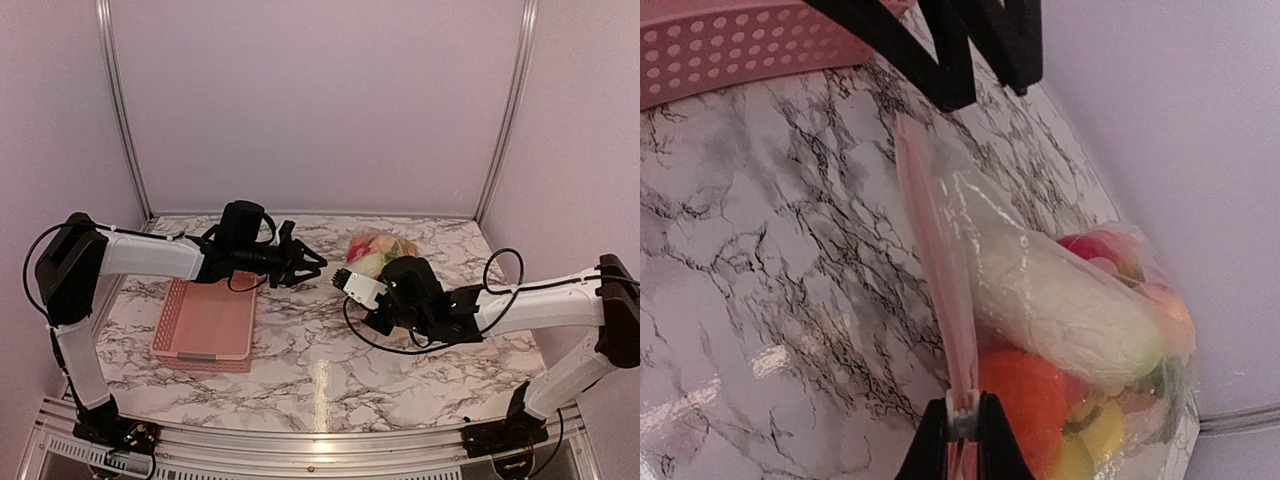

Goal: Open the zip-top bag and remove the fake food
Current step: Unzip the zipper food storage bag at the center of the board.

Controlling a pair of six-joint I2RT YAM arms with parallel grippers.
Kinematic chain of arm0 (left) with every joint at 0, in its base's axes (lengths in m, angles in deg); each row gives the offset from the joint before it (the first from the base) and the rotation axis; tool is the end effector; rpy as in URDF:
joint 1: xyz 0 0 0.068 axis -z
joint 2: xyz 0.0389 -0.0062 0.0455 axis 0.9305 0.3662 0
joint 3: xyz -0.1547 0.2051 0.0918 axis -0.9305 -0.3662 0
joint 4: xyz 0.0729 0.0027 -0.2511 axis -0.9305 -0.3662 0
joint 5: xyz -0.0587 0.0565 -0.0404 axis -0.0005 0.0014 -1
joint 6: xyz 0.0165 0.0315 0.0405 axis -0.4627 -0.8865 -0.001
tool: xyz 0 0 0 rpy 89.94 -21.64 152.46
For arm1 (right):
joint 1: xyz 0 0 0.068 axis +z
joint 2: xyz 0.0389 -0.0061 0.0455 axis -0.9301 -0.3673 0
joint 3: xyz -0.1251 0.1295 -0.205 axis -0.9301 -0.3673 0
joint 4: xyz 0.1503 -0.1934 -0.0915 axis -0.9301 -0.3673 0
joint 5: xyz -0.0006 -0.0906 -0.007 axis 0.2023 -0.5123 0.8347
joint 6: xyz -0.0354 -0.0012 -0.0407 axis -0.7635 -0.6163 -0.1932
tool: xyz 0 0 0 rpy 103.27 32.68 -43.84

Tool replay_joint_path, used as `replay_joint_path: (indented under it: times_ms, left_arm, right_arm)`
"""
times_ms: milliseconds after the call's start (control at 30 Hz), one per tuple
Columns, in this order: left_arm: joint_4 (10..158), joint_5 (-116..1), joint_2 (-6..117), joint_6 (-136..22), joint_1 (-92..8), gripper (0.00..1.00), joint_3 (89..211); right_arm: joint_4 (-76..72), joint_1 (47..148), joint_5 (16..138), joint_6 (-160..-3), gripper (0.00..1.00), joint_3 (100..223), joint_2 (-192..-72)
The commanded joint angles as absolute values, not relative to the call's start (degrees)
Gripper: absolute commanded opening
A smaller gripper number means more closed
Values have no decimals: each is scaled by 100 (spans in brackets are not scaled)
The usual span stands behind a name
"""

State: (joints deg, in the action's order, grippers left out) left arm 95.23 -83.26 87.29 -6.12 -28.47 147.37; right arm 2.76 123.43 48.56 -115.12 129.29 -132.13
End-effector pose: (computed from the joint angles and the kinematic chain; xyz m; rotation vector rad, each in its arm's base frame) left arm 0.3114 -0.2879 0.2175 0.0005 2.3841 -1.6175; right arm 0.1821 0.2378 0.2121 -1.2193 1.7269 -0.1012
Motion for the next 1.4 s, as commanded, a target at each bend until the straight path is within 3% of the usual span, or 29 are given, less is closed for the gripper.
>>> replay_joint_path:
  times_ms: [0, 333, 933, 1167, 1367]
  left_arm:
    - [9930, -7994, 8483, -105, -2622, 35, 14422]
    - [9564, -7415, 8302, 77, -2517, 44, 14083]
    - [9575, -7169, 8264, 446, -2563, 48, 13924]
    - [9842, -7202, 8472, 692, -2530, 44, 13912]
    - [9874, -7227, 8641, 749, -2420, 32, 14023]
  right_arm:
    - [425, 12549, 4736, -11433, 0, 13357, -13659]
    - [507, 12637, 4478, -11399, 0, 13640, -13958]
    - [763, 12637, 4461, -11399, 0, 13629, -14078]
    - [807, 12642, 4460, -11426, 0, 13680, -14158]
    - [848, 12690, 4401, -11453, 0, 13735, -14255]
